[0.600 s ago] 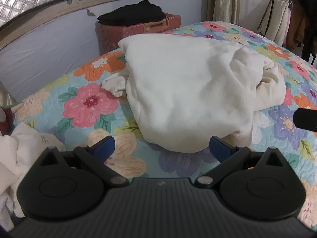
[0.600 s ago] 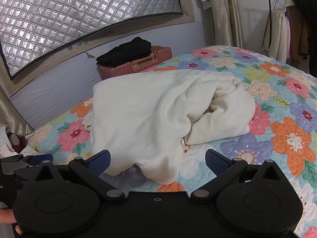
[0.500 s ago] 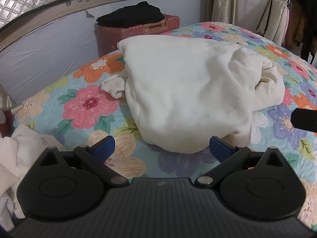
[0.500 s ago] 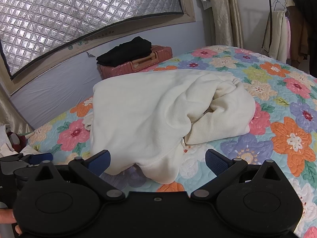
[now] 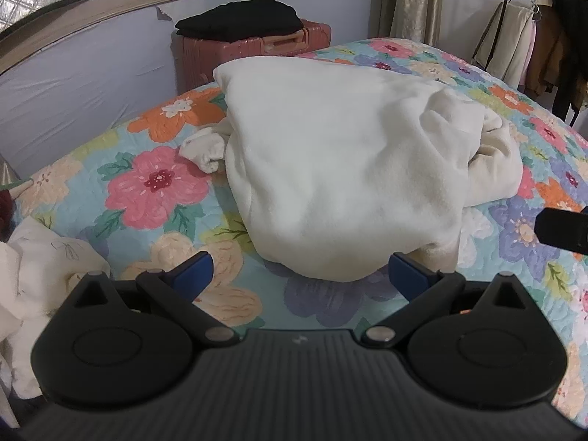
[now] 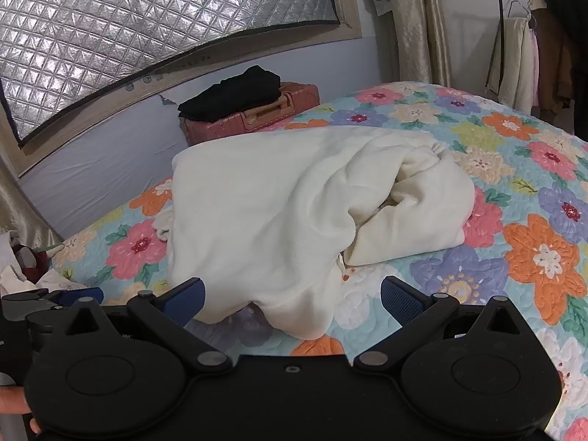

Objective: Fold clothes

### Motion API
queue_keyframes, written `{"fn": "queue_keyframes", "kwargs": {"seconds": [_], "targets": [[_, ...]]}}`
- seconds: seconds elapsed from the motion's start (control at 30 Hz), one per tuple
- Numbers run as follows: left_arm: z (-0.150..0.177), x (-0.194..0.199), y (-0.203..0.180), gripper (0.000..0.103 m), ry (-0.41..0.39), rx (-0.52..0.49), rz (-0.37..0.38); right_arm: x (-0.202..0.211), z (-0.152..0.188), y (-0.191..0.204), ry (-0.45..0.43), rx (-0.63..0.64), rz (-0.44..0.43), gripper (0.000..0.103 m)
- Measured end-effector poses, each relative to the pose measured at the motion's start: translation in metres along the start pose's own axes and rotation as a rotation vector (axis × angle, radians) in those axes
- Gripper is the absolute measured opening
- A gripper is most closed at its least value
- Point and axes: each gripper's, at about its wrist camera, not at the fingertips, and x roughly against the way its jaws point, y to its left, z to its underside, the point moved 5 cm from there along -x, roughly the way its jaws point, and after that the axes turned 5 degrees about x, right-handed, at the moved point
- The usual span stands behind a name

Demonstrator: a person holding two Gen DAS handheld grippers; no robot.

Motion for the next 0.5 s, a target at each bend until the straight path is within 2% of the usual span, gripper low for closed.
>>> {"fn": "queue_keyframes", "kwargs": {"seconds": [0.3,0.5], "targets": [[-0.002,-0.001,0.006,0.103,-0.018,0.040,0.015,-0.001,-0.003,-0.002,-0.013,0.000,0.003,0.103],[-0.013,-0.010,0.017,0.103,-0.054,0.103,0.077,-0.010,-0.011,-0.015,-0.023,-0.036,-0.042,0.103]]}}
